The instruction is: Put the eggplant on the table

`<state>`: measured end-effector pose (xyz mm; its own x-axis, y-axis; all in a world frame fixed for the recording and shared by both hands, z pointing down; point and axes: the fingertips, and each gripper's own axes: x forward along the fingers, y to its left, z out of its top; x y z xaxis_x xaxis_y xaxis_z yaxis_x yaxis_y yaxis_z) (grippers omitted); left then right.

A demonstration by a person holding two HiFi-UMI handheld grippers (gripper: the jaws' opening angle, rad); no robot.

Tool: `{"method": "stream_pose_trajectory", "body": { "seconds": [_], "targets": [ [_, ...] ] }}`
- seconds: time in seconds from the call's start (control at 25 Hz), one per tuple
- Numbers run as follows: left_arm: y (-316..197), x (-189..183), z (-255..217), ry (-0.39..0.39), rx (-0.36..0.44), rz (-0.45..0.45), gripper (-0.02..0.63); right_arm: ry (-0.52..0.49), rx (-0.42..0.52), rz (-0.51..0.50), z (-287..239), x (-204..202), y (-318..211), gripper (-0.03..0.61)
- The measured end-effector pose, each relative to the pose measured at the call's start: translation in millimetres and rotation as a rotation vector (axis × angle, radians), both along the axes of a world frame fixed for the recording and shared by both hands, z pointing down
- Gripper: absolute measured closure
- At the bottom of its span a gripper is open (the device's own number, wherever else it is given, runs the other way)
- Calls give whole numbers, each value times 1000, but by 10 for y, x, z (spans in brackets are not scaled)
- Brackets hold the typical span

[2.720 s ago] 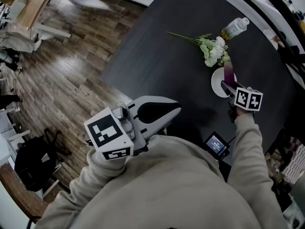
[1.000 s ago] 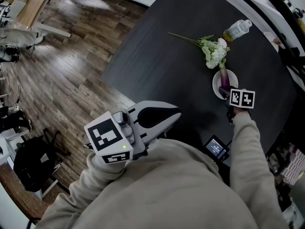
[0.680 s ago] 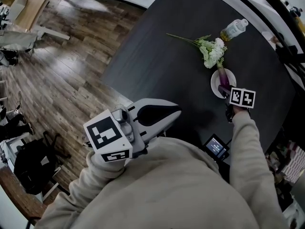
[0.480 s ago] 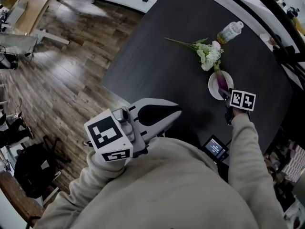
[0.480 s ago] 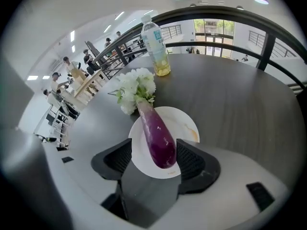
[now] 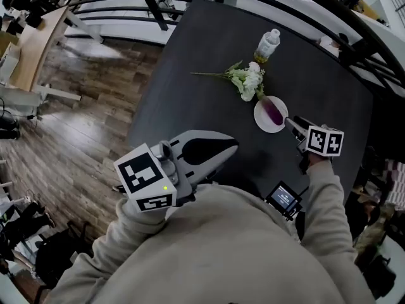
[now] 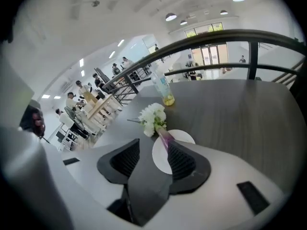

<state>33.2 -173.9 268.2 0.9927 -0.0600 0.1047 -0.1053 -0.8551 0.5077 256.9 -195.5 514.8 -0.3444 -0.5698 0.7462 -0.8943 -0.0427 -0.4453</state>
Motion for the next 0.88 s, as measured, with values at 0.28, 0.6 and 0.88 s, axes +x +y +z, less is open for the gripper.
{"method": "stream_pose_trajectory", "body": {
  "seconds": [0.28, 0.6, 0.88],
  "targets": [
    [143, 436, -379, 26, 66, 203, 607, -40, 321, -84, -1569, -222, 294, 551],
    [250, 747, -636, 53, 142, 324, 607, -47, 630, -51, -2845, -342, 671, 563],
    [275, 915, -824, 103, 189, 366, 607, 30, 740, -27, -3335, -480, 902, 565]
  ]
}}
